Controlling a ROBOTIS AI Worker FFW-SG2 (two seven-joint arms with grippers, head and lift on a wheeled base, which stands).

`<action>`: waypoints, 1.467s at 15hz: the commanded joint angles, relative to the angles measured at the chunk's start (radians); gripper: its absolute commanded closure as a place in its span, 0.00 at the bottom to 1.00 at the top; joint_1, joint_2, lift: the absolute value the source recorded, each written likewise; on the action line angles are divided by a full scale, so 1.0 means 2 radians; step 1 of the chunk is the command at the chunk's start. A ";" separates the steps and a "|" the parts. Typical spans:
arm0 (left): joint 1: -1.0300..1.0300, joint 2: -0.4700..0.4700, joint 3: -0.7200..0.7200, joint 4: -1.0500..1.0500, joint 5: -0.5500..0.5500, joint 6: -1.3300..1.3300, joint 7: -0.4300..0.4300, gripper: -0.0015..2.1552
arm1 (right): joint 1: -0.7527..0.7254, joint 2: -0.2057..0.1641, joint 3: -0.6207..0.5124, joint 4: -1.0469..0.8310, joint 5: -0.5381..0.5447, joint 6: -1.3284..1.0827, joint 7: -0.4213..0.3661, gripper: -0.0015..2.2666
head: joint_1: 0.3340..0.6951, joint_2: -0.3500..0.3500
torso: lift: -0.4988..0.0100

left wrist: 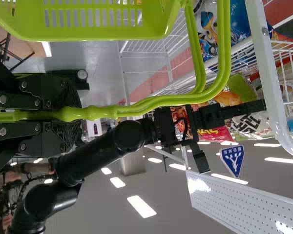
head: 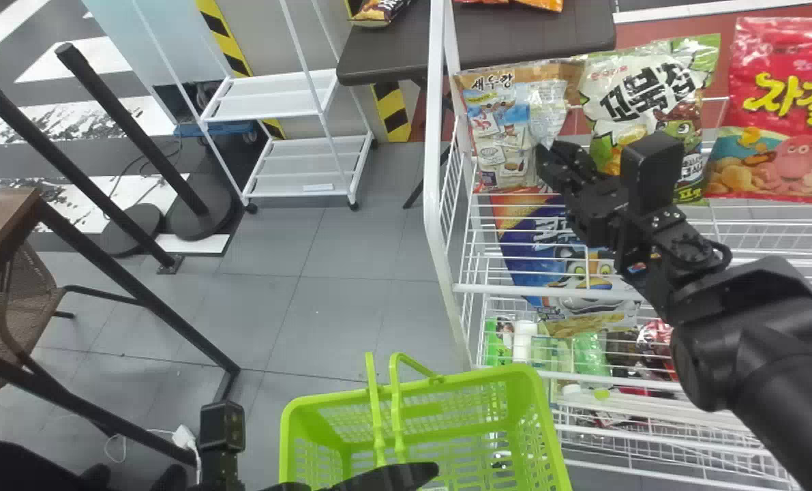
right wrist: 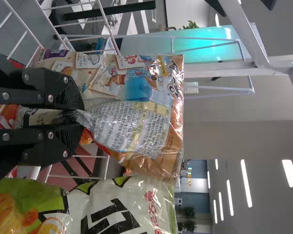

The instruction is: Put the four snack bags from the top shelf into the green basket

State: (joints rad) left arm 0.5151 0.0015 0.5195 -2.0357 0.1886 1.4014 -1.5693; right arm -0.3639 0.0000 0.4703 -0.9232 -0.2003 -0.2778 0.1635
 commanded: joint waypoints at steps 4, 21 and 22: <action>0.000 -0.002 0.006 -0.005 0.001 0.006 -0.006 0.88 | 0.090 0.000 -0.055 -0.148 0.013 0.022 0.003 0.99 | 1.00 0.88 | 0.98; 0.000 -0.002 0.030 -0.011 0.005 0.005 -0.006 0.88 | 0.515 -0.095 -0.107 -0.529 -0.008 0.070 0.046 0.99 | 1.00 0.88 | 0.98; 0.000 -0.002 0.030 -0.011 0.005 0.000 -0.006 0.88 | 0.523 -0.108 -0.101 -0.539 -0.016 0.082 0.046 0.99 | 1.00 0.91 | 0.98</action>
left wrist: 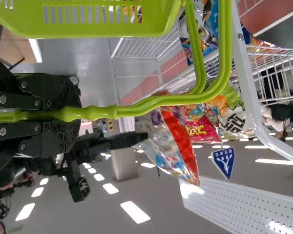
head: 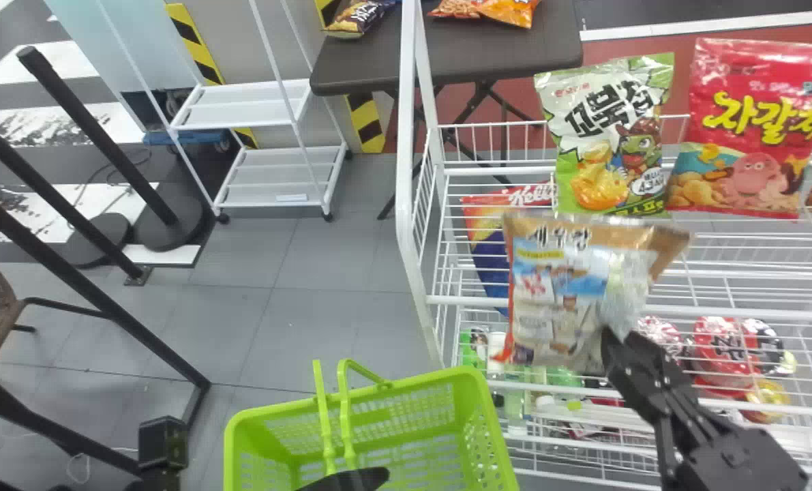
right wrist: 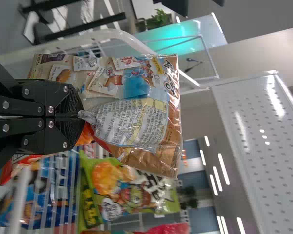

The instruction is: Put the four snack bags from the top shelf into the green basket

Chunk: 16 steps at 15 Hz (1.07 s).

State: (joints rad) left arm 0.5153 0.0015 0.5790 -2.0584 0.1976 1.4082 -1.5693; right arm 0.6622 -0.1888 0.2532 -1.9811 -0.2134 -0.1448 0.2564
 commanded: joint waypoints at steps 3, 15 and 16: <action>-0.005 -0.002 0.000 0.006 -0.002 -0.006 -0.006 0.88 | 0.029 -0.047 0.030 -0.071 -0.021 0.092 0.000 0.99 | 1.00 0.98 | 0.98; -0.019 -0.002 -0.003 0.007 -0.003 -0.005 -0.006 0.88 | -0.089 -0.025 0.179 0.084 -0.014 0.202 0.004 0.00 | 1.00 1.00 | 0.98; -0.019 -0.002 -0.005 0.006 -0.004 -0.005 -0.006 0.88 | -0.096 -0.024 0.177 0.093 -0.021 0.183 0.012 0.00 | 1.00 1.00 | 0.98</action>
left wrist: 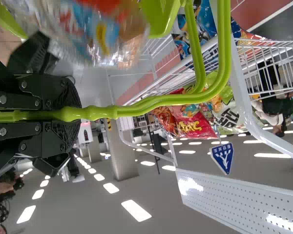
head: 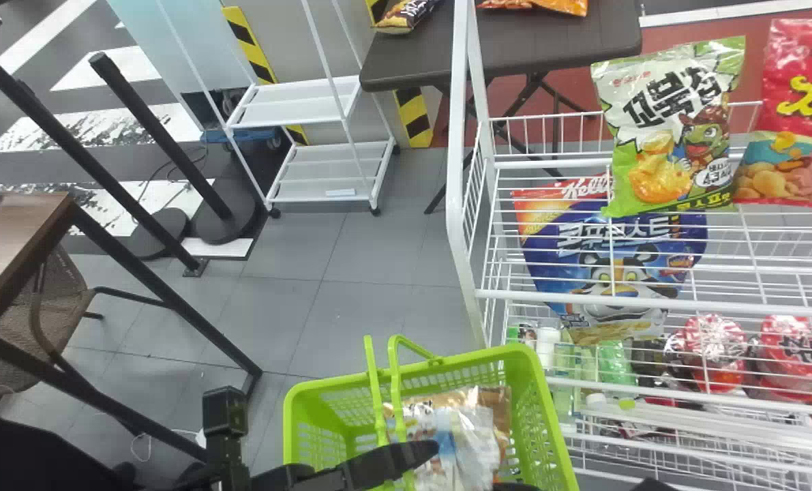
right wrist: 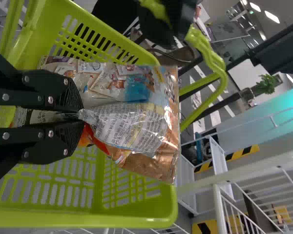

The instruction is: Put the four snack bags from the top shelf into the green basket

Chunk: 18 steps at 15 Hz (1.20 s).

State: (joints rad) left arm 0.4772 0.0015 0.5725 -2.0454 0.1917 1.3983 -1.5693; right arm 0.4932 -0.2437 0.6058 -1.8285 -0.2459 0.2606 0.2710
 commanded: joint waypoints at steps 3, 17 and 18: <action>-0.002 -0.002 -0.003 0.000 -0.001 0.002 -0.006 0.88 | -0.013 0.002 -0.027 0.008 -0.030 -0.049 0.024 0.02 | 1.00 1.00 | 0.98; 0.008 -0.002 -0.009 0.000 -0.001 0.002 -0.006 0.88 | -0.212 0.065 -0.185 0.130 -0.010 -0.155 -0.054 0.03 | 1.00 0.74 | 0.98; 0.009 -0.002 -0.009 0.000 -0.001 0.002 -0.006 0.88 | -0.230 0.068 -0.183 0.144 -0.004 -0.155 -0.070 0.03 | 1.00 0.73 | 0.98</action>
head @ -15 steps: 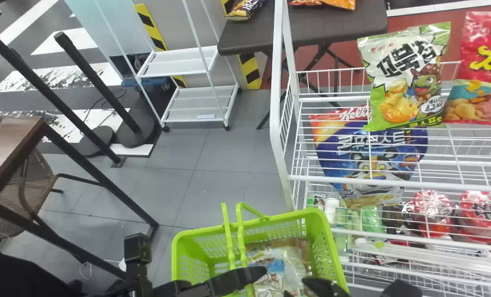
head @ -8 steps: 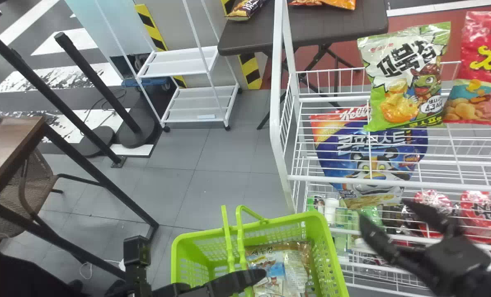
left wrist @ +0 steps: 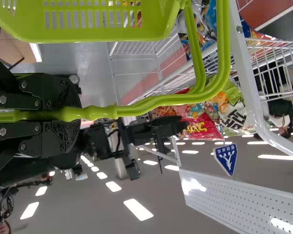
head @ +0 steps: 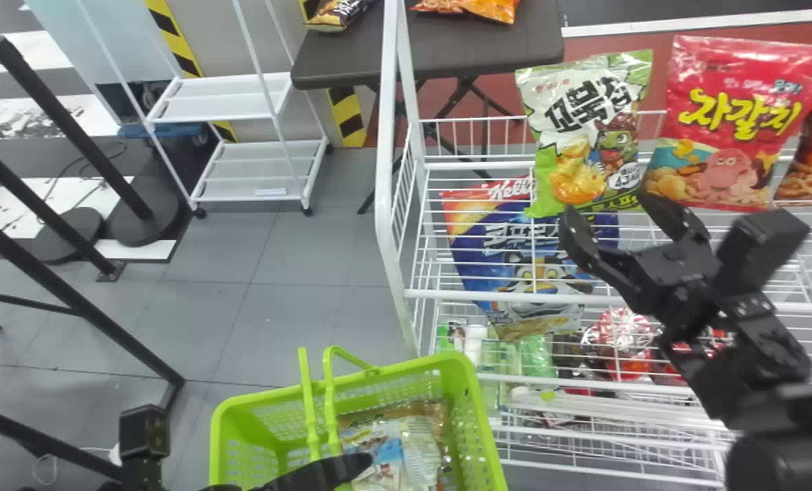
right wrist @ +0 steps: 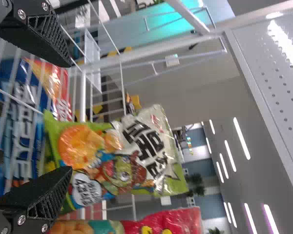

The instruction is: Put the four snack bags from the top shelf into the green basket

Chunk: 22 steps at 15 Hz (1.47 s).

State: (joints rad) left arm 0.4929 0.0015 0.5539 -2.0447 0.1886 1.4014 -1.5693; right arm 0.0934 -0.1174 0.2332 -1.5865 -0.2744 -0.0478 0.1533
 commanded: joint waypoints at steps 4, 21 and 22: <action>0.000 -0.002 -0.004 0.001 -0.001 0.002 -0.006 0.88 | -0.082 0.016 0.005 0.076 0.026 0.004 -0.051 0.04 | 1.00 0.69 | 0.98; 0.003 -0.002 -0.002 0.001 -0.001 0.006 -0.006 0.88 | -0.050 0.031 -0.009 0.036 0.077 -0.001 -0.056 0.99 | 1.00 0.70 | 0.98; 0.003 -0.002 0.000 0.001 -0.001 0.006 -0.006 0.88 | -0.015 0.030 -0.019 -0.015 0.077 0.019 -0.048 0.99 | 1.00 0.70 | 0.98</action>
State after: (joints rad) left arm 0.4991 0.0015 0.5491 -2.0431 0.1868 1.4131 -1.5693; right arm -0.0156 -0.0513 0.2206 -1.4965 -0.1191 -0.0452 0.0507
